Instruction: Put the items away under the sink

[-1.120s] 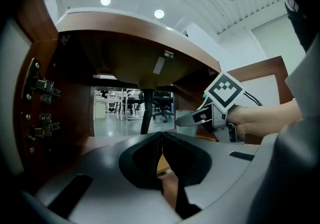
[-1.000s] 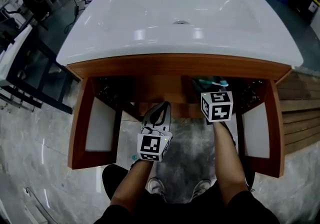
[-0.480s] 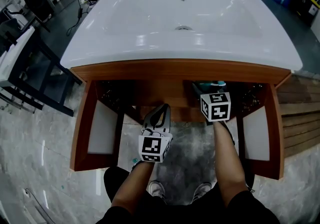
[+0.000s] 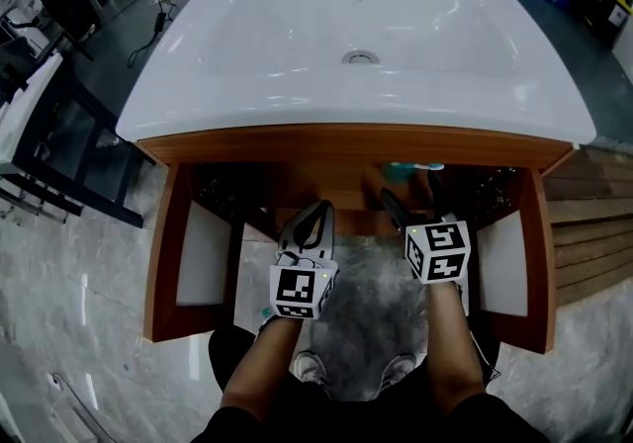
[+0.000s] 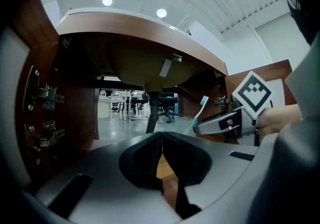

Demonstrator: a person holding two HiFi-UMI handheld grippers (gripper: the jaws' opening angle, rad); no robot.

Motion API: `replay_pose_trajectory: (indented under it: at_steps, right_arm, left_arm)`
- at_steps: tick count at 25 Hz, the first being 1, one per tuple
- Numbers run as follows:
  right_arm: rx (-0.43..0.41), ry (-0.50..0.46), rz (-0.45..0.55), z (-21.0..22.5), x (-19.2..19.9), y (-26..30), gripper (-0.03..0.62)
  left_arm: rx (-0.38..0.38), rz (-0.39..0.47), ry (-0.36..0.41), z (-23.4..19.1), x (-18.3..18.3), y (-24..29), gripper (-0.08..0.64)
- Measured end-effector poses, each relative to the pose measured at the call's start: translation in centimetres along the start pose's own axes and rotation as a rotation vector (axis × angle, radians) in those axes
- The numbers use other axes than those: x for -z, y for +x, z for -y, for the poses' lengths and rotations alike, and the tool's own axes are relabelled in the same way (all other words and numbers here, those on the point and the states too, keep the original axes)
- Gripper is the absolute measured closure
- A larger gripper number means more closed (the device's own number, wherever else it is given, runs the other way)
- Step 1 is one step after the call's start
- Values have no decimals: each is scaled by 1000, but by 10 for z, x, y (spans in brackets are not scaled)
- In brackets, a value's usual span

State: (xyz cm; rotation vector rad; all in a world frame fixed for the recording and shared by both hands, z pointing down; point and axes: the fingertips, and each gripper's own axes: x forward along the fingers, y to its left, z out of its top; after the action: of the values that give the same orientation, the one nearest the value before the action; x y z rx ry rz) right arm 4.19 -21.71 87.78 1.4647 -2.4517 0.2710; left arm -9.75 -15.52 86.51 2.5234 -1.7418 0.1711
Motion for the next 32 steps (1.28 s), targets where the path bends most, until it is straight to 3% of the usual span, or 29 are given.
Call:
replay_pose_trajectory:
  at_steps: [4, 8, 11, 17, 21, 24, 28, 32]
  right_arm:
    - [-22, 7, -1, -25, -22, -52, 208]
    - [-16, -37, 48, -52, -74, -117, 427]
    - [18, -13, 87, -57, -130, -160, 562]
    - [24, -23, 72, -62, -255, -231, 572]
    - [-5, -53, 42, -72, -321, -270, 572]
    - [-49, -78, 42, -82, -355, -292, 572]
    - [-72, -47, 78, -85, -385, -299, 572]
    - [-88, -7, 125, -89, -410, -308, 572]
  left_arm:
    - [18, -10, -41, 7, -27, -12, 538]
    - [4, -17, -82, 6, -84, -48, 538]
    - [-25, -73, -118, 1, -133, -76, 538]
    - [-49, -133, -193, 8, -259, -133, 538]
    - [3, -143, -124, 25, -344, -161, 538]
    - [-13, -113, -77, 20, -396, -179, 538]
    - [-76, -108, -53, 10, -431, -179, 538]
    - [-77, -81, -63, 20, -450, -182, 538]
